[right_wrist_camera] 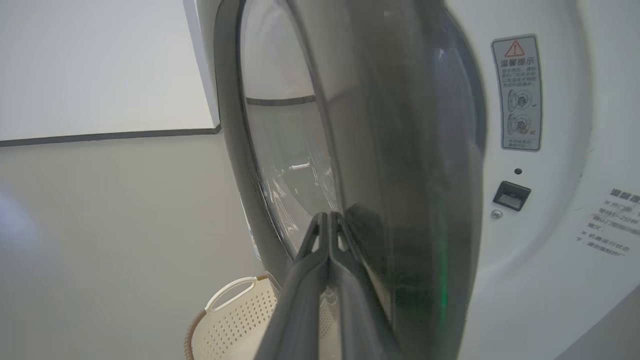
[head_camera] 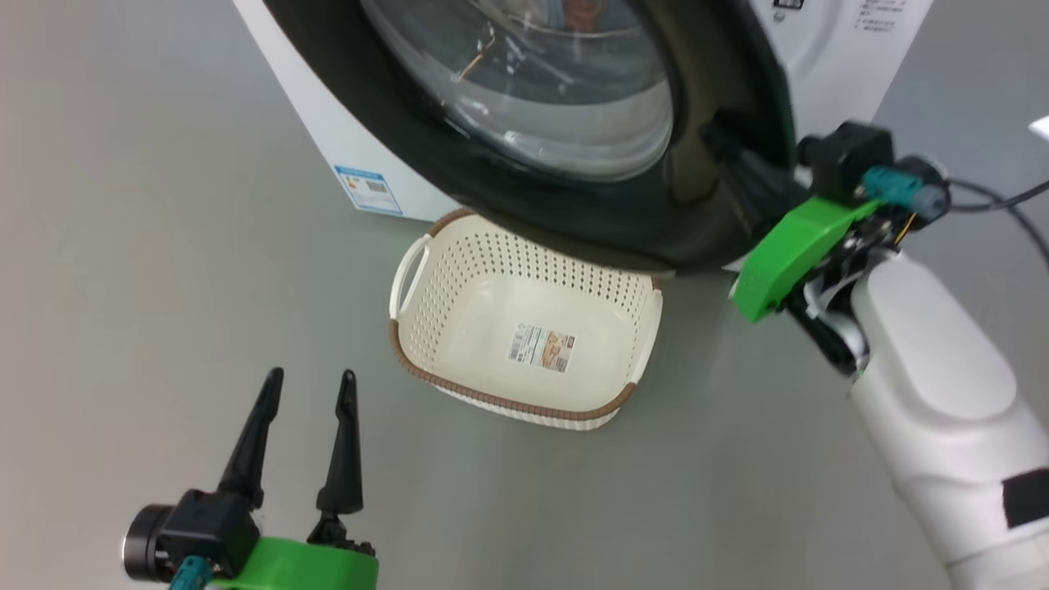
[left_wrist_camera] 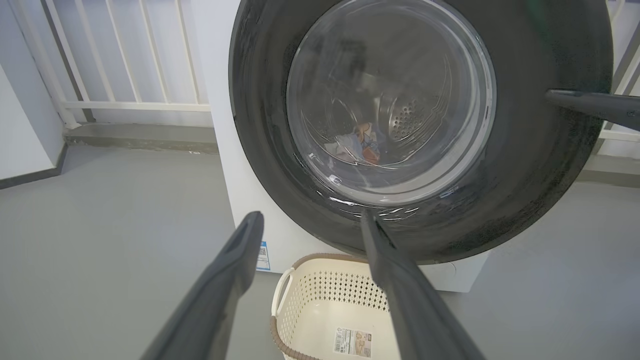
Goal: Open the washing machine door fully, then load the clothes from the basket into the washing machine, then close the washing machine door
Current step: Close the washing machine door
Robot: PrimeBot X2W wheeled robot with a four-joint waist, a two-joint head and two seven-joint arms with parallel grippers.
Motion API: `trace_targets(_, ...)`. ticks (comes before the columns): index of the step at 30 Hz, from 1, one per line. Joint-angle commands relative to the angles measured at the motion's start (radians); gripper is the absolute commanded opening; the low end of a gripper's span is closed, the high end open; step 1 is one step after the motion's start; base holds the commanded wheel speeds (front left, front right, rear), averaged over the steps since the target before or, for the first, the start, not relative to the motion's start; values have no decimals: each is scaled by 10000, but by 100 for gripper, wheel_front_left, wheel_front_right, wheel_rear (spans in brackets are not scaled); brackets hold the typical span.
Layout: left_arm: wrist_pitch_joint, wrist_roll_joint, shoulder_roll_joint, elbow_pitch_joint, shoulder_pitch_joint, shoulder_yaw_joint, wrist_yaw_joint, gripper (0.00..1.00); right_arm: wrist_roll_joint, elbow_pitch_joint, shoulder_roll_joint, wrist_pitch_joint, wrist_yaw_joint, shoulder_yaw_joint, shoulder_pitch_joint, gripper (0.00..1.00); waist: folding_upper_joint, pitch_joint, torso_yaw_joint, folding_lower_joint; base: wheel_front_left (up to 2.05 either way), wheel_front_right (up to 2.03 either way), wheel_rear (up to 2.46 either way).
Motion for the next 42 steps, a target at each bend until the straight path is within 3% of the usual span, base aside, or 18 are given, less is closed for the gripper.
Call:
trace_targets(1, -121, 178, 65, -366, -385, 411, 36, 100, -17, -73, -15, -127, 12, -16, -455, 0, 0, 386, 129, -1, 0, 0, 0)
trace_targets(11, -121, 228, -277, -506, -849, 364, -139, 100, -130, 1665, -387, -696, 12, -585, -2632, 0, 0, 1349, 615, -1, 0, 0, 0)
trace_targets(21, -122, 62, -356, -522, -1037, 274, -70, 100, -228, 3313, -706, -1225, 12, -307, -4062, 0, 0, 1696, 902, -1, 0, 0, 0)
trace_targets(33, -122, -55, -360, -481, -1118, 111, 112, 100, -55, 4505, -810, -1728, 12, -177, -4736, 0, 0, 1622, 963, -1, 0, 0, 0)
trace_targets(42, -122, 16, -361, -342, -974, 227, 40, 100, 124, 4383, -493, -1943, 12, 864, -3915, 0, 0, 1253, 712, -1, 0, 0, 0)
